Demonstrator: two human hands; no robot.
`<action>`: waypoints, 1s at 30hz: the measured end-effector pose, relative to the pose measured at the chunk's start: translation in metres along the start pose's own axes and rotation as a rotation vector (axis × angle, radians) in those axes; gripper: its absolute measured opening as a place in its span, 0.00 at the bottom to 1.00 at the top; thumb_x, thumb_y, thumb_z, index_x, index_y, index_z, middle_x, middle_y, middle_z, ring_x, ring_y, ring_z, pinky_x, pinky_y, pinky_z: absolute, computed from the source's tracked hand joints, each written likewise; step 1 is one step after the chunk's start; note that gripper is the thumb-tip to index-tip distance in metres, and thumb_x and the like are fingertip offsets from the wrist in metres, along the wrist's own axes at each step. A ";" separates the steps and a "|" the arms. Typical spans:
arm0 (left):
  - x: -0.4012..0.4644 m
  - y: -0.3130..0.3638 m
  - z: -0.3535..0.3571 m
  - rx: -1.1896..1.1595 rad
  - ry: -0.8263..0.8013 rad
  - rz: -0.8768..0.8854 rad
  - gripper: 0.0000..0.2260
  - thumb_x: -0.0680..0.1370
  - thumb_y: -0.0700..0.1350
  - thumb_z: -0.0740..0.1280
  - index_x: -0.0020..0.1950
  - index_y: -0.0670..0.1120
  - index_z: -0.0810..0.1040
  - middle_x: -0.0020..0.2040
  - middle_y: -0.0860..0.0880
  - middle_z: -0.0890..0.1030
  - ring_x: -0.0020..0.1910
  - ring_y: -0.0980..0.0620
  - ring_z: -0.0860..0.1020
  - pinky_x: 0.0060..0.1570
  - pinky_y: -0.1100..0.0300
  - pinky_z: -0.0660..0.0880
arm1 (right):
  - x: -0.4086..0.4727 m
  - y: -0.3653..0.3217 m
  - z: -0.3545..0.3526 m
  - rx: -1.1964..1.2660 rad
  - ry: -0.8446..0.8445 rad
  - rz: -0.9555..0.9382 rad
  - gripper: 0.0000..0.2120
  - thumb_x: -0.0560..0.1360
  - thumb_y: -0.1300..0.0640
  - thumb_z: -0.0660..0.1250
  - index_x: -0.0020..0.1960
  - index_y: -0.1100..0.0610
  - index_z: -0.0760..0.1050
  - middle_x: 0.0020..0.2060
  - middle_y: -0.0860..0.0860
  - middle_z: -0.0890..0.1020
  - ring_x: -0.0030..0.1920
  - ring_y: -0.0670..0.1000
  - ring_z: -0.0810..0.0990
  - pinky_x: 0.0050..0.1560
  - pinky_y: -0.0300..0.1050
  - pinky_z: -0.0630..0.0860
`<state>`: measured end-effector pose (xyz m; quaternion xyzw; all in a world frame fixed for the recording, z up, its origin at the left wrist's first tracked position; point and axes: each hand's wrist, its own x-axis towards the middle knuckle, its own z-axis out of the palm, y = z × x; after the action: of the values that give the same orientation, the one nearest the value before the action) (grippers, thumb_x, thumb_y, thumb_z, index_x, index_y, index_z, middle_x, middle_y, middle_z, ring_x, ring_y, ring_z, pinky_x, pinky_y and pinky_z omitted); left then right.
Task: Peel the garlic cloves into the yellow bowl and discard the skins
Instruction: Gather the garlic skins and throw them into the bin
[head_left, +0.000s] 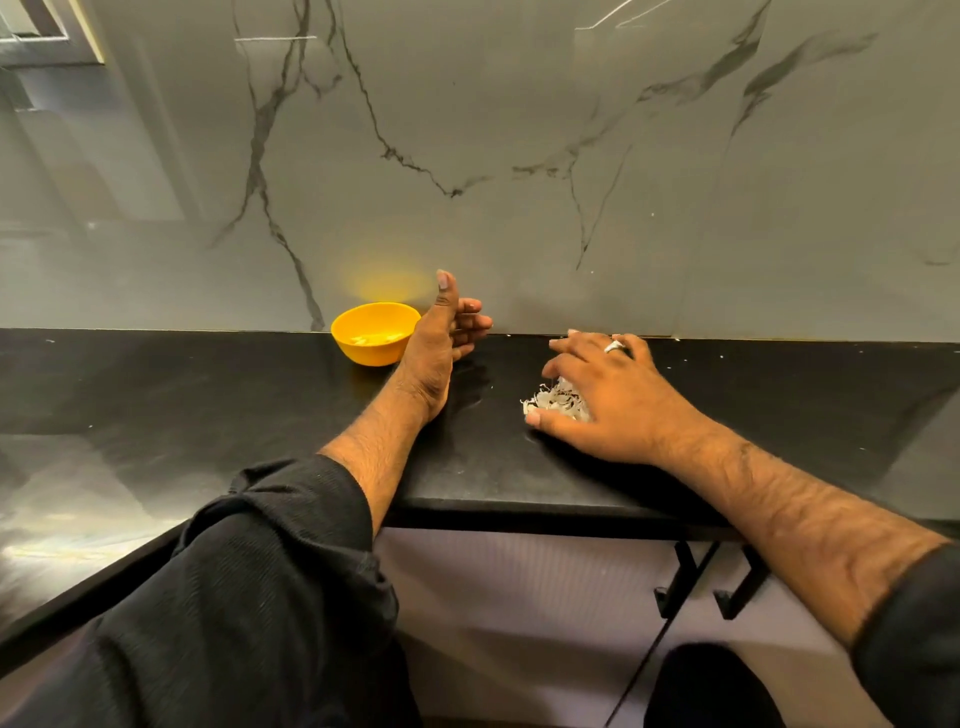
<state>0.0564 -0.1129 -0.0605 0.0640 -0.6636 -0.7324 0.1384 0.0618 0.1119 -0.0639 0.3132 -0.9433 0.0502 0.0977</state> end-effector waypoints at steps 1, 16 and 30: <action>0.000 0.000 0.000 0.004 -0.001 0.002 0.34 0.84 0.69 0.53 0.64 0.42 0.81 0.57 0.42 0.87 0.60 0.45 0.85 0.73 0.39 0.71 | -0.005 0.007 -0.001 0.089 0.028 0.037 0.35 0.78 0.24 0.55 0.76 0.44 0.70 0.81 0.45 0.64 0.83 0.47 0.54 0.81 0.58 0.48; 0.008 -0.010 -0.003 0.002 -0.038 0.037 0.33 0.82 0.71 0.55 0.61 0.45 0.82 0.56 0.44 0.88 0.60 0.46 0.85 0.71 0.40 0.73 | -0.012 0.018 0.010 0.424 -0.011 0.182 0.38 0.74 0.23 0.63 0.77 0.43 0.64 0.77 0.45 0.69 0.76 0.52 0.69 0.75 0.55 0.69; -0.007 -0.017 0.009 0.540 -0.314 0.294 0.35 0.76 0.78 0.54 0.64 0.52 0.78 0.60 0.49 0.83 0.63 0.50 0.81 0.66 0.46 0.78 | -0.015 0.065 0.007 0.522 0.183 0.125 0.14 0.80 0.54 0.59 0.47 0.42 0.82 0.56 0.43 0.81 0.62 0.47 0.75 0.68 0.57 0.73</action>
<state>0.0588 -0.1014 -0.0769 -0.1114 -0.8488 -0.5034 0.1166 0.0340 0.1715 -0.0760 0.2632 -0.9033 0.3252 0.0951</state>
